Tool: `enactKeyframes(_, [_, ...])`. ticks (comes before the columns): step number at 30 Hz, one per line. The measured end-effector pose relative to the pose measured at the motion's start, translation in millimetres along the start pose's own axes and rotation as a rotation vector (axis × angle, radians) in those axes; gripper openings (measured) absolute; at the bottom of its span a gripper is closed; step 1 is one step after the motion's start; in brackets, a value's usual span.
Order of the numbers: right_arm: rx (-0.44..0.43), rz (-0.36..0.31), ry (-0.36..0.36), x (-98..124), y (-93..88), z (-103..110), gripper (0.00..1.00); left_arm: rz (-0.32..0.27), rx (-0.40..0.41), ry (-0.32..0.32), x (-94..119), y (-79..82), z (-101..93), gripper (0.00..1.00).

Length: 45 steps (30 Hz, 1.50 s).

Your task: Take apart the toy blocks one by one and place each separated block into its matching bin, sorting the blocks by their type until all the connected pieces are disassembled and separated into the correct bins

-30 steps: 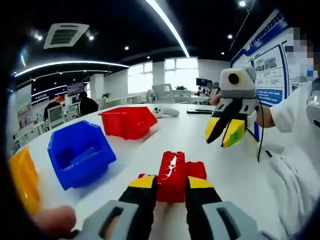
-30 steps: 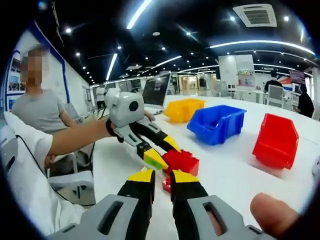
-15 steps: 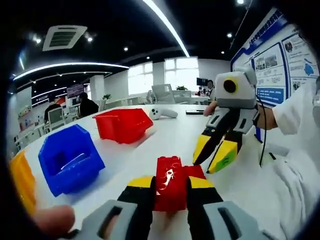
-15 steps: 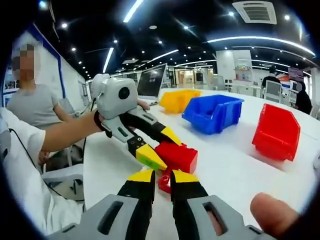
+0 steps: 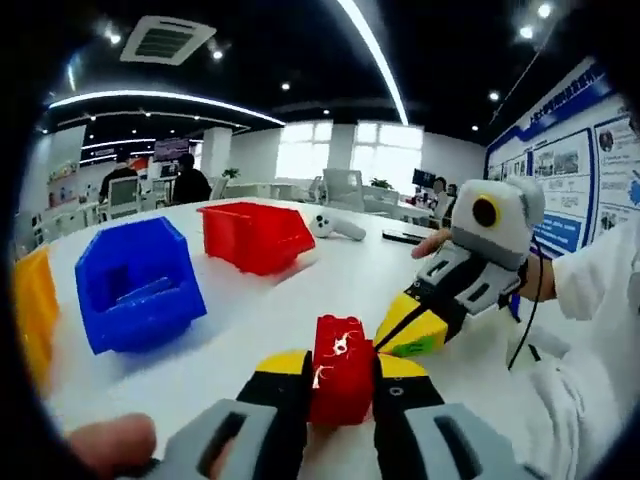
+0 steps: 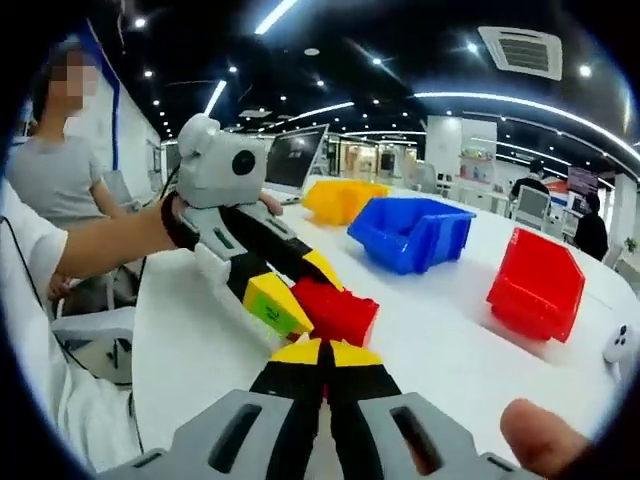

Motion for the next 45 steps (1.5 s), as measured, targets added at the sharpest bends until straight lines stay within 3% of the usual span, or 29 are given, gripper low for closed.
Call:
enactKeyframes(2, [-0.001,0.008,0.008,2.5,1.3,-2.7,0.03,0.013,0.176,-0.104,1.4,3.5,-4.2,0.24])
enactKeyframes(5, [0.006,0.012,0.011,4.9,2.2,-3.0,0.03,0.006,0.037,-0.003,-0.7,6.1,1.7,0.25])
enactKeyframes(6, [0.014,0.005,0.010,3.4,0.6,-2.8,0.03,-0.006,0.003,0.001,-1.0,7.3,1.5,0.25])
enactKeyframes(7, [0.011,-0.002,0.014,4.0,0.3,-4.2,0.03,-0.015,0.012,0.001,-0.1,8.8,1.1,0.25])
enactKeyframes(9, [-0.078,-0.006,0.036,5.7,-1.5,-4.7,0.08,-0.084,-0.012,0.026,4.9,18.5,3.9,0.25])
enactKeyframes(11, [-0.115,-0.027,0.048,6.5,-2.7,-5.7,0.19,-0.091,-0.011,0.032,9.6,24.9,4.7,0.25])
enactKeyframes(16, [-0.144,-0.078,0.045,10.5,0.2,-3.2,0.19,-0.101,-0.049,0.062,9.2,28.7,3.7,0.25])
enactKeyframes(21, [-0.141,-0.088,0.051,6.1,2.5,-0.6,0.21,-0.110,-0.026,0.027,4.7,22.6,-5.0,0.25])
enactKeyframes(26, [-0.167,-0.132,0.066,1.7,5.7,5.0,0.44,-0.194,0.111,-0.022,5.5,32.7,-12.7,0.25])
enactKeyframes(30, [-0.158,-0.142,0.022,-0.6,10.4,7.2,0.43,-0.224,0.151,-0.032,4.1,41.0,-21.9,0.25])
enactKeyframes(36, [-0.215,-0.139,-0.013,4.4,15.3,2.0,0.28,-0.221,0.111,-0.009,-2.8,46.3,-39.1,0.25])
enactKeyframes(41, [-0.005,-0.036,-0.131,5.2,9.4,2.4,0.25,-0.180,0.174,-0.013,-7.8,37.6,-37.2,0.25])
enactKeyframes(43, [0.153,-0.017,-0.205,4.8,7.3,1.4,0.24,-0.167,0.260,-0.026,-7.7,41.3,-28.8,0.25])
enactKeyframes(44, [0.252,-0.025,-0.240,4.4,8.3,3.4,0.24,-0.190,0.307,-0.065,-6.8,44.2,-27.8,0.25])
enactKeyframes(45, [0.260,-0.021,-0.227,4.6,6.8,7.7,0.24,-0.183,0.341,-0.083,-4.6,41.8,-33.0,0.25])
Point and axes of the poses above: the point that each gripper's makers call its tool centre point, and the gripper's own axes: x roughly backward along the fingers, z roughly to its left, y roughly out of its top, the point moved 8 cm from there along x, roughly backward along the fingers, and after that the axes turned 9 degrees about z, right-handed, at the moved point
